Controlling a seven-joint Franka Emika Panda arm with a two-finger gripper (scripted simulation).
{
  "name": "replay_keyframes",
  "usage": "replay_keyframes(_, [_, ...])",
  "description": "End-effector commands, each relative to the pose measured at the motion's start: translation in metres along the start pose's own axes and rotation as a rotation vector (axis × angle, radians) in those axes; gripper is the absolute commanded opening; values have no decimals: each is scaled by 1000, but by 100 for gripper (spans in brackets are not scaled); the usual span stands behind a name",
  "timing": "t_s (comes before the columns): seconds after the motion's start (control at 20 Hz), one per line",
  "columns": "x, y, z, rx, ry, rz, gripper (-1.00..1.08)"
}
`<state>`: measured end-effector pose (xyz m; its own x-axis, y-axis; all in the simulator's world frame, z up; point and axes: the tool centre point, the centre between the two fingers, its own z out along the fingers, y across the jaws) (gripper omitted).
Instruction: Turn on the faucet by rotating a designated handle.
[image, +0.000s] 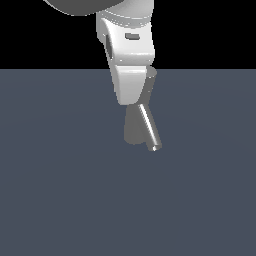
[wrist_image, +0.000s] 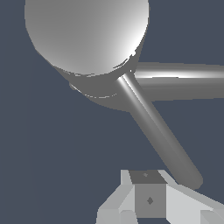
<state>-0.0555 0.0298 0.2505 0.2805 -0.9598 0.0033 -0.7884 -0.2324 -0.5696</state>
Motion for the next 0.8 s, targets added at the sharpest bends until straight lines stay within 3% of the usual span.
replay_keyframes(0.0, [13,10,0,-7,13,21,-100])
replay_keyframes(0.75, [29,30,0,-10,15,25,-100])
